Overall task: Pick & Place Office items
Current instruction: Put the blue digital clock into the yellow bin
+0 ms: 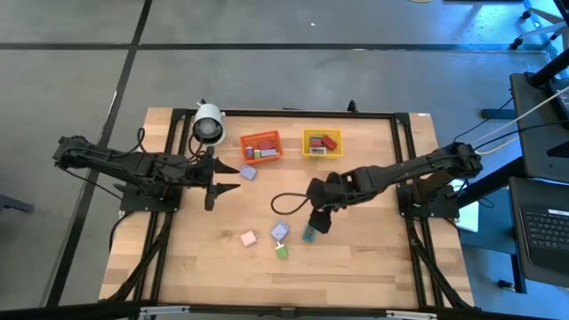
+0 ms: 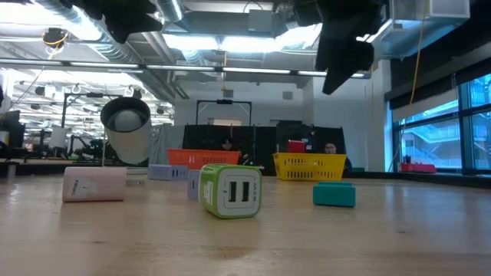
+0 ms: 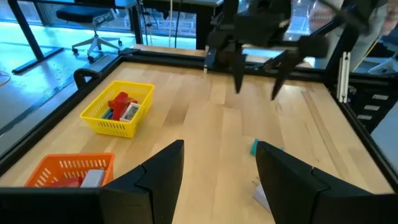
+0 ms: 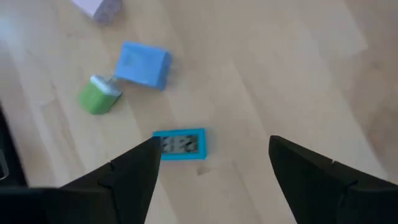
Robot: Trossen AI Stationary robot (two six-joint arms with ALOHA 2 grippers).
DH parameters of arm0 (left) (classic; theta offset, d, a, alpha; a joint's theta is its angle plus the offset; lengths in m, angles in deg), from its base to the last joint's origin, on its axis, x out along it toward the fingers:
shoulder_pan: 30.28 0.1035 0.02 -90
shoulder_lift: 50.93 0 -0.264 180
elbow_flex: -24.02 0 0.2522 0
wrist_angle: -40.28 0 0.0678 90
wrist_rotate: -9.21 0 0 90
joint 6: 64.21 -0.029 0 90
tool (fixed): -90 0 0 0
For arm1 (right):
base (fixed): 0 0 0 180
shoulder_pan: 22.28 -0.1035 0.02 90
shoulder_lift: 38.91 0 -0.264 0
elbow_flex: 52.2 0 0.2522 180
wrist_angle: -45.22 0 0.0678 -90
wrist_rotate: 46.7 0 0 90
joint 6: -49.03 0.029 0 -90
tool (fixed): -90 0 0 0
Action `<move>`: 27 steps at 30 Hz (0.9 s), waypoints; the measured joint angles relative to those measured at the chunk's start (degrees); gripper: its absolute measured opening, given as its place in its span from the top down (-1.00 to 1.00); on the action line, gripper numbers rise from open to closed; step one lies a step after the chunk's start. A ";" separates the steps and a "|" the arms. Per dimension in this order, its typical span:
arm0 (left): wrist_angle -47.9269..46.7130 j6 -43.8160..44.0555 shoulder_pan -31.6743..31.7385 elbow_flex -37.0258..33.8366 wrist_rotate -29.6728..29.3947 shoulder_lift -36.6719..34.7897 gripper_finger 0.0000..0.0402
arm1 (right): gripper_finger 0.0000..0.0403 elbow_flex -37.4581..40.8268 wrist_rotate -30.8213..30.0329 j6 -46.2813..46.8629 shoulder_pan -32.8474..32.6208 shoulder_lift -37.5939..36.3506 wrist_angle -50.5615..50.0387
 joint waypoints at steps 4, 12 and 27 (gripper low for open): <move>0.59 -0.03 0.00 -0.01 0.17 1.92 0.02 | -0.49 0.00 0.01 3.02 -1.75 1.02 0.38; 3.81 -0.61 -0.02 -0.02 2.41 3.89 0.02 | -0.49 0.02 1.05 3.38 -5.41 8.39 4.83; 6.31 -0.27 -0.02 -0.02 4.95 4.15 0.02 | -0.49 0.02 -1.27 2.89 -6.56 14.80 5.70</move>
